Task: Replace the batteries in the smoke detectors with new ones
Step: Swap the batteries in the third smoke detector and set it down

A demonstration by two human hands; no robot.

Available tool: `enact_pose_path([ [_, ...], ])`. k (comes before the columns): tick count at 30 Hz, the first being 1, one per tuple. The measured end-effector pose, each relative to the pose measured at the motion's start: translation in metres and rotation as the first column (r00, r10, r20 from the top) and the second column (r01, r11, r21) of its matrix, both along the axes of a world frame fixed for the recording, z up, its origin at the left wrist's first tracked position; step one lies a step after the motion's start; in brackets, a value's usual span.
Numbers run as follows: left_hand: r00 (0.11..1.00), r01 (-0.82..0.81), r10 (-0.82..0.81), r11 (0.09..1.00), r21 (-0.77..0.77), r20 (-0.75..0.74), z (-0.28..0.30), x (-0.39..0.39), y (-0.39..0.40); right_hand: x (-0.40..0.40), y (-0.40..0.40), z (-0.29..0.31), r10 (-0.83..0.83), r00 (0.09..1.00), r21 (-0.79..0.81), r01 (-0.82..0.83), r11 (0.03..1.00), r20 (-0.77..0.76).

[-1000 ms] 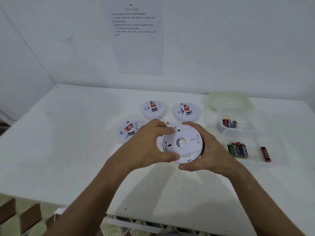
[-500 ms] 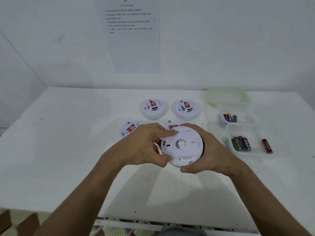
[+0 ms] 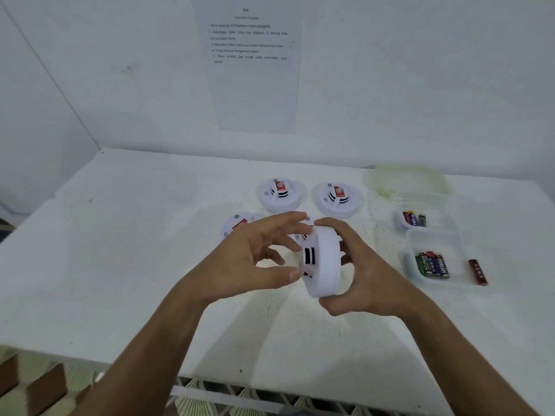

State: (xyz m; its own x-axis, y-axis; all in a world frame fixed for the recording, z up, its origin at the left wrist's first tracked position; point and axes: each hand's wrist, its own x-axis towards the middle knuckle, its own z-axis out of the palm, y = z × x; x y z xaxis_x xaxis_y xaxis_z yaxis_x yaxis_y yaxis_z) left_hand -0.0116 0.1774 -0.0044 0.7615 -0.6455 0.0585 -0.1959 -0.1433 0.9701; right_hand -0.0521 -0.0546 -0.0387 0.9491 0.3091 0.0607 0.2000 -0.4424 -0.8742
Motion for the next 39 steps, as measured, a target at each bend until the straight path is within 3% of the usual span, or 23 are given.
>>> enact_pose_path([
  [3, 0.991, -0.087, 0.067, 0.982, 0.168, 0.119, -0.009, -0.002, 0.004, 0.001, -0.001, 0.001, 0.017, 0.999, 0.196, -0.010, 0.981, -0.033],
  [7, 0.996, -0.044, 0.024, 0.970, 0.237, 0.087, -0.013, -0.009, 0.002, -0.001, -0.001, 0.001, 0.029, 0.997, 0.317, -0.005, 0.948, -0.070],
  [10, 0.994, -0.064, 0.043, 0.975, 0.213, 0.101, -0.012, -0.010, -0.001, -0.001, -0.001, -0.002, 0.027, 0.996, 0.265, -0.004, 0.964, -0.085],
  [16, 0.981, -0.072, 0.011, 0.946, 0.316, 0.191, -0.009, -0.013, 0.002, 0.001, -0.002, -0.002, 0.036, 0.995, 0.086, -0.029, 0.996, -0.089],
  [39, 0.980, -0.076, 0.026, 0.966, 0.248, 0.198, -0.008, 0.004, -0.009, 0.013, -0.001, 0.007, 0.058, 0.996, 0.209, -0.041, 0.977, -0.075],
])
